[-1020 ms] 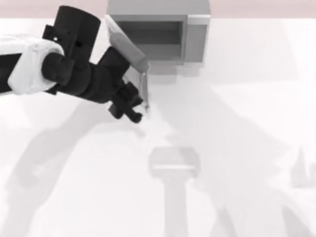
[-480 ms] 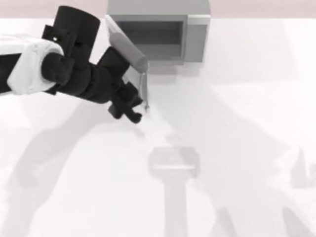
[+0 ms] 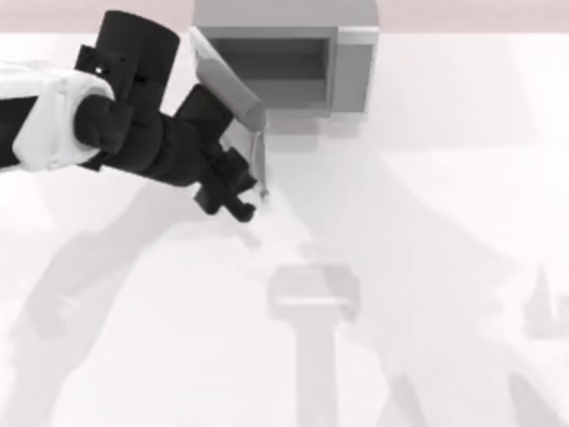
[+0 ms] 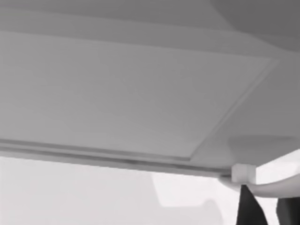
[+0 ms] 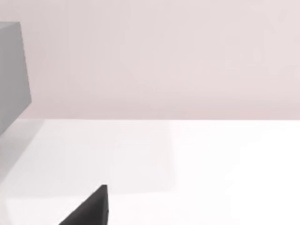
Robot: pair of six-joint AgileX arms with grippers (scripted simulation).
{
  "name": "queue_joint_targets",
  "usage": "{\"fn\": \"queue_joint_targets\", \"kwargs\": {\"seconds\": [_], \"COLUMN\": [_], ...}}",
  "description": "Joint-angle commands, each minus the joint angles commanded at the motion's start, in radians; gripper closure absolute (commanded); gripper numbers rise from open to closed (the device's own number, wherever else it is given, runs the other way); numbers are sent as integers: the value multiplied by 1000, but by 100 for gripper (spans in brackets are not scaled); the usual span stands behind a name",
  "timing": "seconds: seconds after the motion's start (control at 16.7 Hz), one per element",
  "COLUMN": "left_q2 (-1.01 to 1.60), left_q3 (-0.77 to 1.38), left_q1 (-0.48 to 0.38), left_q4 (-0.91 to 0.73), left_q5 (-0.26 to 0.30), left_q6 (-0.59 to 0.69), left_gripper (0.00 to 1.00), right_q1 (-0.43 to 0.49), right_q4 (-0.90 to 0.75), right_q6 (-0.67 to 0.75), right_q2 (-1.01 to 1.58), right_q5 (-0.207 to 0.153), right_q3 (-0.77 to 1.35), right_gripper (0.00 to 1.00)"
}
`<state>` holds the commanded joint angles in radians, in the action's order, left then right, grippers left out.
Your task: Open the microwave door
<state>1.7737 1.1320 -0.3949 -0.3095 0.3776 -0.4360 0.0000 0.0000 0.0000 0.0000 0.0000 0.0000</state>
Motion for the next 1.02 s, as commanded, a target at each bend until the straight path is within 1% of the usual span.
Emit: {"fn": "queue_joint_targets", "kwargs": {"seconds": [0.36, 0.48, 0.84, 1.02], "left_q2": [0, 0, -2, -2], "left_q3": [0, -5, 2, 2], "left_q1": [0, -5, 29, 31], "left_q4": [0, -3, -32, -34], "left_q5": [0, 8, 46, 48], "left_q6": [0, 1, -71, -74], "left_gripper": [100, 100, 100, 100], "right_q1": [0, 0, 0, 0], "right_q4": [0, 0, 0, 0], "right_q6": [0, 0, 0, 0], "right_q2": [0, 0, 0, 0], "right_q5": [0, 0, 0, 0], "right_q3": [0, 0, 0, 0], "right_gripper": [0, 0, 0, 0]}}
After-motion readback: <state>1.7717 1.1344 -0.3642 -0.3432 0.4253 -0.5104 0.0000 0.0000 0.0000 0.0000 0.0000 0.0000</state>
